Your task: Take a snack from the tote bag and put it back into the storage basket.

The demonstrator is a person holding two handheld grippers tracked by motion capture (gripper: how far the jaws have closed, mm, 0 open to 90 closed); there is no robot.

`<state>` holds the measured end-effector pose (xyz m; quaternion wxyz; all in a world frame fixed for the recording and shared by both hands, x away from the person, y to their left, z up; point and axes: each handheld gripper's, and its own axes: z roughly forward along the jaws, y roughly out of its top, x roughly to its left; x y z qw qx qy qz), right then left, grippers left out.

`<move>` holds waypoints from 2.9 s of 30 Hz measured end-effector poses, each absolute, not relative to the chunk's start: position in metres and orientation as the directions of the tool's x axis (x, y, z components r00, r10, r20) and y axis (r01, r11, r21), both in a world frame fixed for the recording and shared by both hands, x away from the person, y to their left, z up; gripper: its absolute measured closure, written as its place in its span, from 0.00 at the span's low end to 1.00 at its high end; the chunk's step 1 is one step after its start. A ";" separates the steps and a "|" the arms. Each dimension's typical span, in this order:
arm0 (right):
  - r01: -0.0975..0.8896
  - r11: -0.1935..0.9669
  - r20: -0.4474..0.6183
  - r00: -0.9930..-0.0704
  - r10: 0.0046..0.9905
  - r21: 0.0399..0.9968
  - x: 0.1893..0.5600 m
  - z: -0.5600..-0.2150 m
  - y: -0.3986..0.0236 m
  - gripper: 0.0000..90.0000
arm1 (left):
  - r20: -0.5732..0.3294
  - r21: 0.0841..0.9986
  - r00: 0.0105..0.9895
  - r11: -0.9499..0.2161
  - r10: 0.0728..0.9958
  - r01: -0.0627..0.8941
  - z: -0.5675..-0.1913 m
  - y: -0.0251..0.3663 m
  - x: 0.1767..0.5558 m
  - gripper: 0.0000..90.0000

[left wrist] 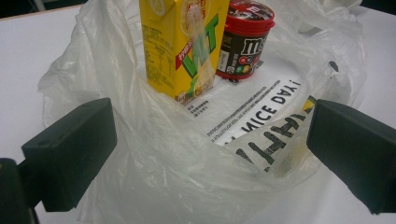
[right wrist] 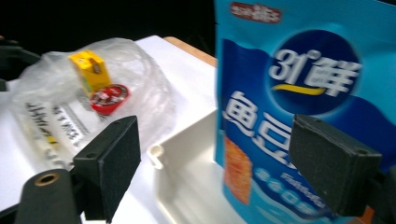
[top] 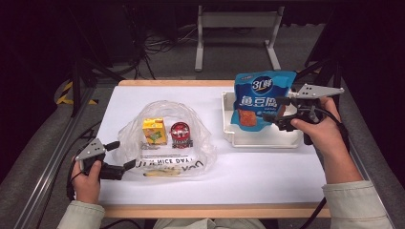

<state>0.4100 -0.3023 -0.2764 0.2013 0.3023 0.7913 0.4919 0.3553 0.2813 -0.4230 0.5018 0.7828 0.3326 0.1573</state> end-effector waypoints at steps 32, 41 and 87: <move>0.221 0.384 -0.002 -0.864 0.503 0.897 0.420 -0.271 -0.191 0.20 | -0.086 0.893 0.706 -0.260 0.703 0.368 -0.422 0.292 0.339 0.02; 0.189 0.398 -0.004 -0.900 0.435 0.898 0.426 -0.279 -0.155 0.20 | -0.089 0.892 0.706 -0.260 0.703 0.371 -0.423 0.292 0.340 0.02; 0.164 0.475 0.014 -0.953 0.304 0.864 0.479 -0.347 -0.027 0.19 | -0.112 0.893 0.703 -0.239 0.703 0.381 -0.422 0.299 0.345 0.03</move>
